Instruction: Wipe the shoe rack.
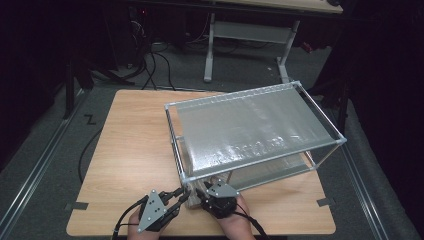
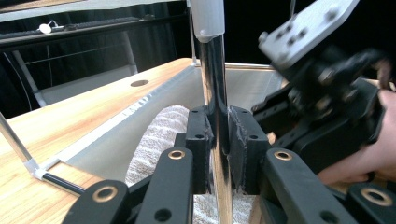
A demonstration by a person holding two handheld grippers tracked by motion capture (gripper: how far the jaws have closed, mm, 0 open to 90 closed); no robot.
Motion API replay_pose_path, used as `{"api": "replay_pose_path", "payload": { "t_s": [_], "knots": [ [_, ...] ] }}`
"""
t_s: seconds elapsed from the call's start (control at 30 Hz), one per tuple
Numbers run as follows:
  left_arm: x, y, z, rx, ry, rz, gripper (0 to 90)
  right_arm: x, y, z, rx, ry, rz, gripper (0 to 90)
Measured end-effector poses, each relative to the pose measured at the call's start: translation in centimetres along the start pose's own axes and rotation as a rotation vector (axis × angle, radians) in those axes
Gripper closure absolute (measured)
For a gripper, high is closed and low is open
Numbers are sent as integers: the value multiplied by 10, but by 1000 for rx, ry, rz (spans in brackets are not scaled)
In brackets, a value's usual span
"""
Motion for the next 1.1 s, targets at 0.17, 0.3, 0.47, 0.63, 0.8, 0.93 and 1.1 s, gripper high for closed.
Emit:
{"api": "replay_pose_path", "payload": {
  "t_s": [0.17,0.3,0.47,0.63,0.8,0.93,1.1],
  "knots": [
    [0,0,0,1,2,-1,785,-9,1,4,-6,-67,-20,633],
    [0,0,-1,4,-2,3,785,-12,4,3,-22,-76,-31,635],
    [0,0,-1,5,-8,-5,788,-15,11,1,-41,-79,-37,635],
    [3,-1,1,2,-29,-6,791,-20,20,-3,-60,-86,-26,634],
    [3,-3,-2,7,-32,8,787,-26,33,-8,-95,-92,-23,633],
    [2,-3,-3,16,-14,4,788,-32,45,-13,-125,-96,-6,630],
    [1,-5,-7,16,-10,-6,790,-41,64,-21,-162,-105,14,629]
  ]
}}
Point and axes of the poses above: each handheld gripper's, and its own axes: z roughly forward along the jaws, x roughly out of its top, y roughly to its right, the point moved 9 cm from there along z, roughly forward along the jaws, and after that the axes turned 8 degrees about -z, right-handed, at the moved point
